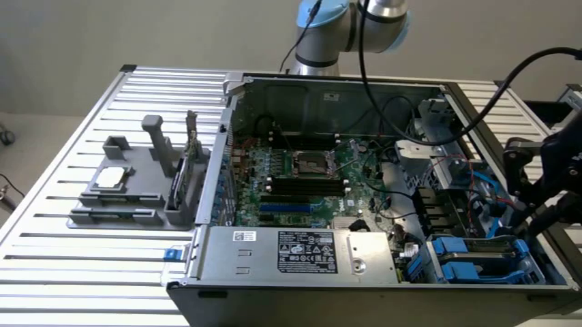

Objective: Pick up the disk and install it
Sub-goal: 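Insert the first disk wire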

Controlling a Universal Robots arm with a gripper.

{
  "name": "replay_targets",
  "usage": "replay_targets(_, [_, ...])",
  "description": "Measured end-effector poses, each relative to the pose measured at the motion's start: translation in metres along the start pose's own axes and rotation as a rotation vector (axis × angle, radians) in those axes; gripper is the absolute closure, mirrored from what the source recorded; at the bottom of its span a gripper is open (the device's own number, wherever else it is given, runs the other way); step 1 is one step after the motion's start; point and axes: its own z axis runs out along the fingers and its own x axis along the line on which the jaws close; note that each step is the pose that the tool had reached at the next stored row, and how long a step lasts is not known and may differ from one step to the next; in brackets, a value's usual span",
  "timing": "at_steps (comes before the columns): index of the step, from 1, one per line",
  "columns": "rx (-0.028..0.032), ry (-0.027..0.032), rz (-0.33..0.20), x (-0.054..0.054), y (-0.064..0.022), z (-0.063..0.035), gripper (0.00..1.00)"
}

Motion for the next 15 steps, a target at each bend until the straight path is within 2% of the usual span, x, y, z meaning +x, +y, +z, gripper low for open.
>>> replay_targets(9, [0.0,0.0015,0.028,-0.003,-0.0019,0.0027,0.73])
replay_targets(15, [-0.0019,0.0016,0.101,-0.0029,-0.002,0.0085,0.73])
